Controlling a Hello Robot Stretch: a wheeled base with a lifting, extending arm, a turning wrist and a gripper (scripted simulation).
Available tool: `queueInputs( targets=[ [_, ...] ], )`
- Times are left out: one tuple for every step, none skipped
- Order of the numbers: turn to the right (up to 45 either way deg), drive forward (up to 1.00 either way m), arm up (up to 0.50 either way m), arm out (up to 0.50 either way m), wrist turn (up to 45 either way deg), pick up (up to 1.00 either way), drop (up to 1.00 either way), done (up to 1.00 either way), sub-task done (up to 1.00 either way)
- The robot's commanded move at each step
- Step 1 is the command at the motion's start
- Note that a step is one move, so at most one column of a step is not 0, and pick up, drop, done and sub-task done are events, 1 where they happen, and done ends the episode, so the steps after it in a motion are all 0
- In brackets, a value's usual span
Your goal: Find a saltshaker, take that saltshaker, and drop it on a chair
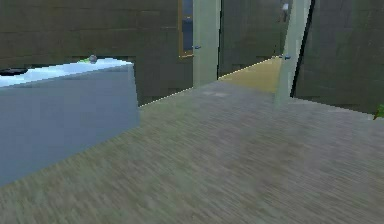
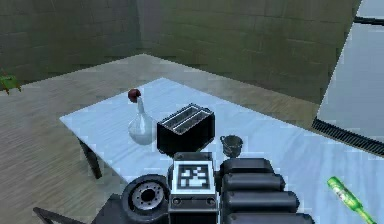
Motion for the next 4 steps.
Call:
queueInputs(
  targets=[
    [0.0, 0.0, 0.0, 0.42, 0.0, 0.0, 0.0, 0.0, 0.0],
    [0.0, 0.0, 0.0, 0.0, 39.0, 0.0, 0.0, 0.0, 0.0],
    [0.0, 0.0, -0.4, 0.0, 0.0, 0.0, 0.0, 0.0, 0.0],
    [0.0, 0.0, -0.32, 0.0, 0.0, 0.0, 0.0, 0.0, 0.0]
  ],
)
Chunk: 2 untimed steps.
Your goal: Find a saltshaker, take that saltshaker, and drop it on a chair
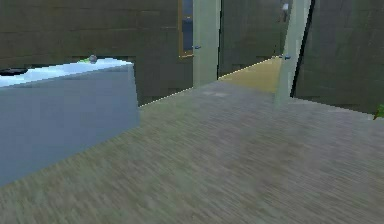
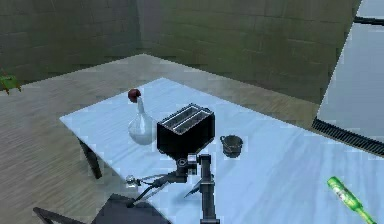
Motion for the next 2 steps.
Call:
queueInputs(
  targets=[
    [0.0, 0.0, 0.0, 0.0, 0.0, 0.0, 1.0, 0.0, 0.0],
    [0.0, 0.0, 0.1, 0.0, 0.0, 0.0, 0.0, 0.0, 0.0]
  ],
)
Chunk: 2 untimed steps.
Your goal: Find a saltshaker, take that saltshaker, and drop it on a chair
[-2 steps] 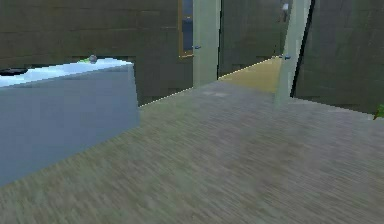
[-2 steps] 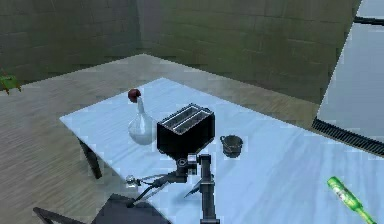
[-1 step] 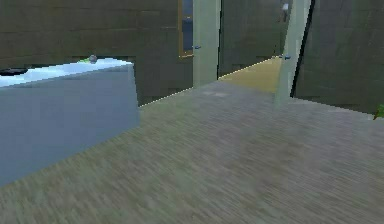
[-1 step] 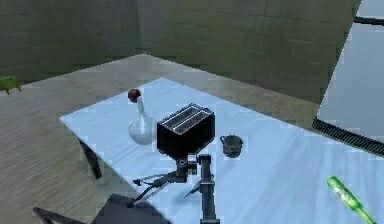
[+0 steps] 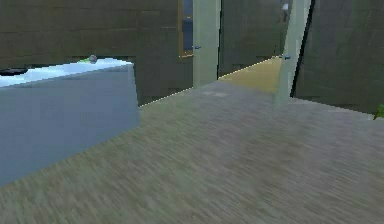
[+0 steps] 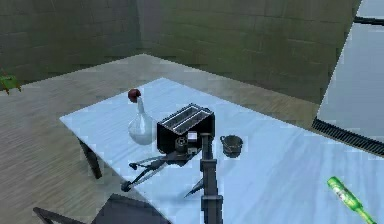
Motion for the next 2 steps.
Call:
queueInputs(
  targets=[
    [0.0, 0.0, 0.0, -0.08, 0.0, 0.0, 0.0, 0.0, 0.0],
    [0.0, 0.0, 0.0, 0.0, 0.0, 0.0, 0.0, 1.0, 0.0]
  ],
)
